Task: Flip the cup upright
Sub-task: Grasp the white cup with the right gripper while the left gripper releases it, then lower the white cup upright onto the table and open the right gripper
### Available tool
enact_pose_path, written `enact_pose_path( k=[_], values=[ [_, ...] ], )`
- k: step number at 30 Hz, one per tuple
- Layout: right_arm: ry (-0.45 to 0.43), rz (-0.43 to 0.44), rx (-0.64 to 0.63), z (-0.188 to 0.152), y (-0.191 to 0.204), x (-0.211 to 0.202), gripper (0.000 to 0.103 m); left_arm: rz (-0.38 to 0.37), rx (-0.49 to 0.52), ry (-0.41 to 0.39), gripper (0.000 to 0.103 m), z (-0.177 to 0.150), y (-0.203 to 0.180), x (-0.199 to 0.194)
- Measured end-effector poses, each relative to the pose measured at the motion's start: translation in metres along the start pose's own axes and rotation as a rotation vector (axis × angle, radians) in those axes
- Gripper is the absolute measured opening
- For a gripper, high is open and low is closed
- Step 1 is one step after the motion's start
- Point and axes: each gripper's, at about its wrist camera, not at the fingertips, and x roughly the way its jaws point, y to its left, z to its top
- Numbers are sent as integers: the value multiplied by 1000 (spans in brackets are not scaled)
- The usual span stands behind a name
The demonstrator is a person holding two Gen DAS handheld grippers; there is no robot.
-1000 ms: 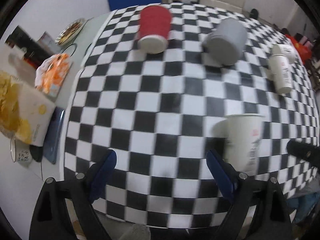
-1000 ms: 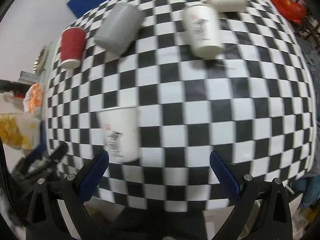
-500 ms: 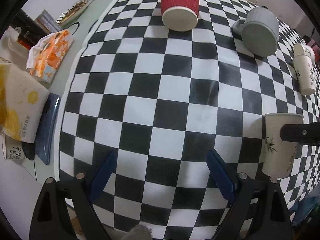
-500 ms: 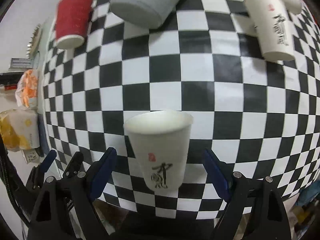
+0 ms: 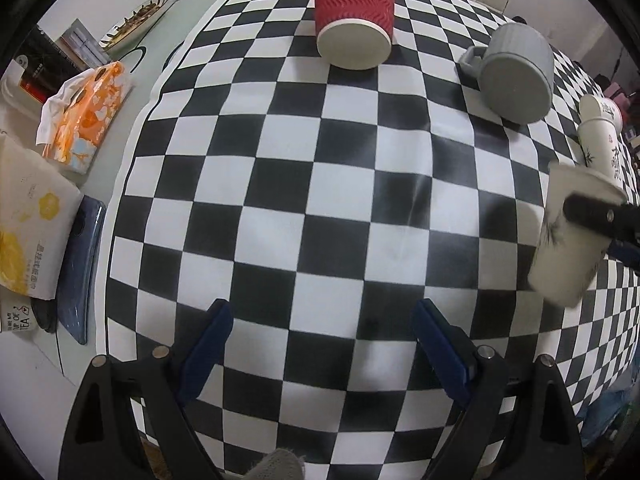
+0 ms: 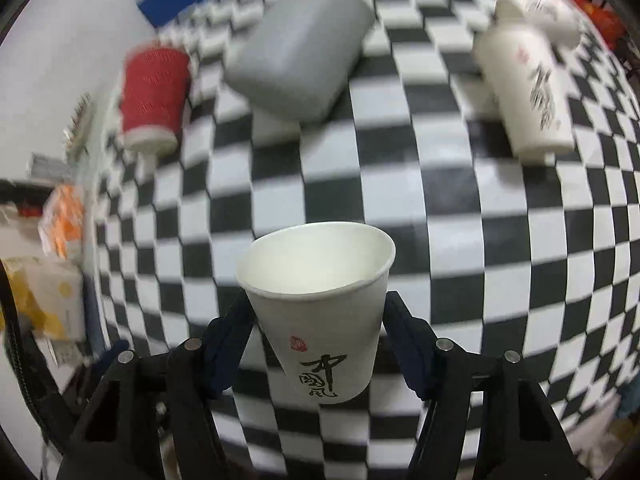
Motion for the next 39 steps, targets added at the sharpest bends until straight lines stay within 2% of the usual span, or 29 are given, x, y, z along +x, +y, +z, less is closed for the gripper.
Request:
enact_pose_path(
  k=[2, 6, 9, 11, 17, 19, 20, 25, 28, 30, 32, 39],
  values=[
    [-93, 10, 1, -2, 0, -2, 67, -1, -1, 0, 92, 1, 3, 3],
    [-316, -33, -52, -22, 2, -7, 67, -4, -2, -3, 92, 6, 5, 5],
    [-417, -54, -103, -42, 8, -8, 67, -9, 2, -6, 92, 1, 2, 3],
    [-454, -73, -131, -53, 12, -9, 68, -10, 6, -8, 92, 0, 6, 5],
    [-421, -104, -139, -75, 15, -12, 69, -21, 20, -19, 92, -24, 9, -6],
    [-375, -111, -129, -80, 11, -10, 78, -16, 25, -38, 92, -28, 10, -15],
    [-362, -109, -124, -82, 10, -8, 86, -12, 28, -47, 92, -31, 8, -20],
    [-345, -156, -143, -99, 10, -25, 86, 31, 43, -110, 92, -49, 0, -51],
    [-334, -185, -137, -112, 7, -48, 87, 42, 57, -162, 99, -60, -5, -76],
    [-323, -207, -116, -119, 3, -67, 87, 48, 64, -197, 99, -70, -10, -101],
    [-308, -220, -89, -125, -2, -88, 87, 54, 70, -223, 99, -60, -14, -115],
    [-266, -241, -57, -148, -16, -181, 87, 17, 88, -338, 99, -77, -30, -199]
  ],
)
